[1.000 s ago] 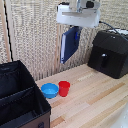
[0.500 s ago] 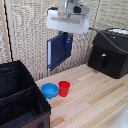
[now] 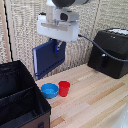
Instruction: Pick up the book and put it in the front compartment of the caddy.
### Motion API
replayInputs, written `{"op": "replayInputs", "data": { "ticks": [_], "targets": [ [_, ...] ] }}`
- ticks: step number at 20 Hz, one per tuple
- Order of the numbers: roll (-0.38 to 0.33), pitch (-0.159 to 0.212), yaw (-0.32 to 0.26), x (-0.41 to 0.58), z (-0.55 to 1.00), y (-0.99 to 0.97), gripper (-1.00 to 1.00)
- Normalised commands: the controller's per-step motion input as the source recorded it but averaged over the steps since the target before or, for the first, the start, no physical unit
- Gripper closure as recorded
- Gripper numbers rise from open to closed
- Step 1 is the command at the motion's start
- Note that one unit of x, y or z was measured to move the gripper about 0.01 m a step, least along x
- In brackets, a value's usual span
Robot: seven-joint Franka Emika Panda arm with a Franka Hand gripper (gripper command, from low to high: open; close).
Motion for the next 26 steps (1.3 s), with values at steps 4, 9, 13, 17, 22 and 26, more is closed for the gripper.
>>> {"op": "replayInputs", "data": {
  "ticks": [4,9,13,17,22,26],
  "targets": [
    [-0.001,-0.011,-0.128,0.0,0.27,0.8,1.0],
    [-0.002,-0.004,-0.109,0.0,0.42,0.78,1.0],
    [-0.001,0.0,-0.073,-0.034,0.51,0.77,1.0],
    [-0.016,0.031,-0.053,-0.084,0.36,0.77,1.0],
    [-0.017,0.079,-0.053,-0.09,0.23,0.74,1.0],
    [-0.058,0.108,-0.051,-0.088,0.12,0.75,1.0]
  ]
}}
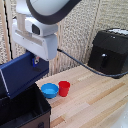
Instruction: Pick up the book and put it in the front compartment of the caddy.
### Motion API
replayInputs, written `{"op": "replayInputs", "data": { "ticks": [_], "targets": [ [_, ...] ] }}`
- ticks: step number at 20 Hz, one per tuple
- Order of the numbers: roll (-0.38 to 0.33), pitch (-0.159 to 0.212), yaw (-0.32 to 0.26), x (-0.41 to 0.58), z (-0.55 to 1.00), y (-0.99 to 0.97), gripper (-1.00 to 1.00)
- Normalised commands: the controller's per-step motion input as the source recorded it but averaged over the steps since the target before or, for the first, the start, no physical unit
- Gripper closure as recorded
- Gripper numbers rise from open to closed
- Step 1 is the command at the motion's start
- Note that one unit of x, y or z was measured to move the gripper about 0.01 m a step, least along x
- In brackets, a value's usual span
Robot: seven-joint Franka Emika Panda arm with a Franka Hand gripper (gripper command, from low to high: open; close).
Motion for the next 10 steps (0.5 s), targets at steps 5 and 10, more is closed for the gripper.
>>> {"op": "replayInputs", "data": {
  "ticks": [5,10],
  "targets": [
    [-0.144,0.082,-0.037,0.023,0.0,0.78,1.0],
    [-0.076,0.054,-0.04,0.134,0.01,0.85,1.0]
  ]
}}
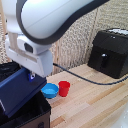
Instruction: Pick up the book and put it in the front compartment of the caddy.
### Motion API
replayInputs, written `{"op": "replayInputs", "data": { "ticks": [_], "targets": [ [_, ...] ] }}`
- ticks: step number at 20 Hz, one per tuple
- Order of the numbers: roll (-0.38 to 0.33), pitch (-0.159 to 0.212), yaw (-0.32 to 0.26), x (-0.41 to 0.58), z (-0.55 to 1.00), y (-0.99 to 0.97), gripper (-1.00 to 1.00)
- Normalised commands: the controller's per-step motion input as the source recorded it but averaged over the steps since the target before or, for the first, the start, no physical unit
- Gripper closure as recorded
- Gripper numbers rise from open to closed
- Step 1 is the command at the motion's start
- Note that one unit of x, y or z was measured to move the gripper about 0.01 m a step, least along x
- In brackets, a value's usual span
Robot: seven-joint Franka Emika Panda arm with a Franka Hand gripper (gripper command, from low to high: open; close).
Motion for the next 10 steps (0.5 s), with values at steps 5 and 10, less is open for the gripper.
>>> {"op": "replayInputs", "data": {
  "ticks": [5,10],
  "targets": [
    [-0.054,0.002,-0.032,0.043,0.1,0.63,1.0],
    [-0.028,0.002,-0.023,0.167,0.08,0.3,1.0]
  ]
}}
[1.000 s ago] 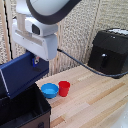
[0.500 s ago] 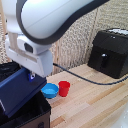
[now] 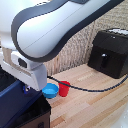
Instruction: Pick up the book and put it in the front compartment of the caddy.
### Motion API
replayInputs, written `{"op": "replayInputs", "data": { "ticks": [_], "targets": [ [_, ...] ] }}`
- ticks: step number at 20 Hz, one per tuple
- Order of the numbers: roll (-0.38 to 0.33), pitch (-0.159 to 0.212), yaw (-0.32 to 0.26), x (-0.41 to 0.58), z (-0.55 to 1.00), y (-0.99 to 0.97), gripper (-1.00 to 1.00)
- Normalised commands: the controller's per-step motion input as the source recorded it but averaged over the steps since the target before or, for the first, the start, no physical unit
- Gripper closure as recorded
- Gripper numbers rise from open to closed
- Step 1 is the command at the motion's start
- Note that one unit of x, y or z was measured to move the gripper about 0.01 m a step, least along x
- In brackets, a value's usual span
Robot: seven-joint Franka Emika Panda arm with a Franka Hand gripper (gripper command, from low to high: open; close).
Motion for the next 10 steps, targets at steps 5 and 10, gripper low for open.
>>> {"op": "replayInputs", "data": {
  "ticks": [5,10],
  "targets": [
    [0.007,0.0,-0.115,0.475,-0.03,0.01,1.0],
    [-0.001,0.036,-0.162,0.291,-0.01,0.06,-1.0]
  ]
}}
